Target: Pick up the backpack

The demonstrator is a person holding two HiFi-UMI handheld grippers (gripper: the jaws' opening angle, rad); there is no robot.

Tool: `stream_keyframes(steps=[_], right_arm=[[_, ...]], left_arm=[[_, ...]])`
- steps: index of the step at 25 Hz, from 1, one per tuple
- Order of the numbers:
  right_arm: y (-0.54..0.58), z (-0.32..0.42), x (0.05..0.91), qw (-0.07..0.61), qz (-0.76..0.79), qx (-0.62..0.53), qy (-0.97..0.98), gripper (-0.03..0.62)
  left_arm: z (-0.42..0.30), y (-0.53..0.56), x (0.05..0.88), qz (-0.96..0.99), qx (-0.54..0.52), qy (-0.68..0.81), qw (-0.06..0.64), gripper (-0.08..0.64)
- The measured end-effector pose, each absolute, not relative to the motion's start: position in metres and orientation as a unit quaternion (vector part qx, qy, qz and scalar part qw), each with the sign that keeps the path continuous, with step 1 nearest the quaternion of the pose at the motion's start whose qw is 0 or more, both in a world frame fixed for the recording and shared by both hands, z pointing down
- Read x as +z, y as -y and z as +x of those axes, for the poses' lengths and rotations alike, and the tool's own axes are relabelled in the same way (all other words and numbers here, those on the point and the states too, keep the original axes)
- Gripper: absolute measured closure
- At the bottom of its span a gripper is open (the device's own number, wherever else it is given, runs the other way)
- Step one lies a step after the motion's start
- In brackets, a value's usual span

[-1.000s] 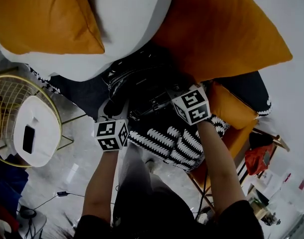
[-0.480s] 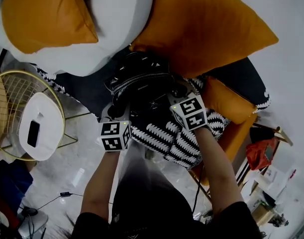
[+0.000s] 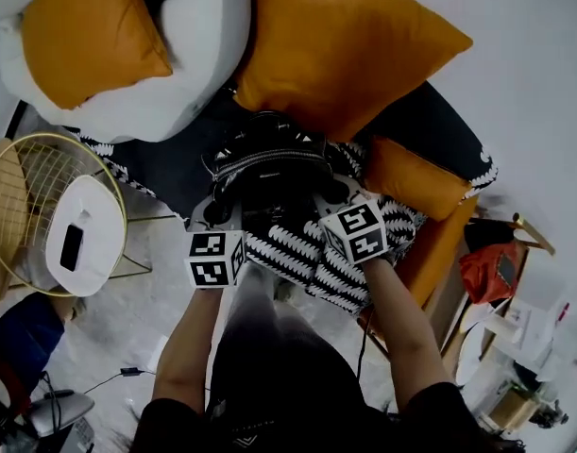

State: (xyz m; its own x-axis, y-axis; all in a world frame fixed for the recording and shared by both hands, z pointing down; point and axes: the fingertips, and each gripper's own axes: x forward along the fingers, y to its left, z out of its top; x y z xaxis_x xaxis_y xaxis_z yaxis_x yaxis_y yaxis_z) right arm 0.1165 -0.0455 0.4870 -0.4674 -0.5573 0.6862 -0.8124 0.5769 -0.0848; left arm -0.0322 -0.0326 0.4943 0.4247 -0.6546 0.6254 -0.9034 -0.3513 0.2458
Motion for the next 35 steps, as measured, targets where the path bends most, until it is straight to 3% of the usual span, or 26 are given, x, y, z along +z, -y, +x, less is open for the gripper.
stream_keyframes(steps=[35], right_arm=[[-0.049, 0.182, 0.211, 0.141, 0.559, 0.115, 0.809, 0.565]], left_arm=[[0.038, -0.012, 0.21, 0.907, 0.149, 0.384, 0.085, 0.523]])
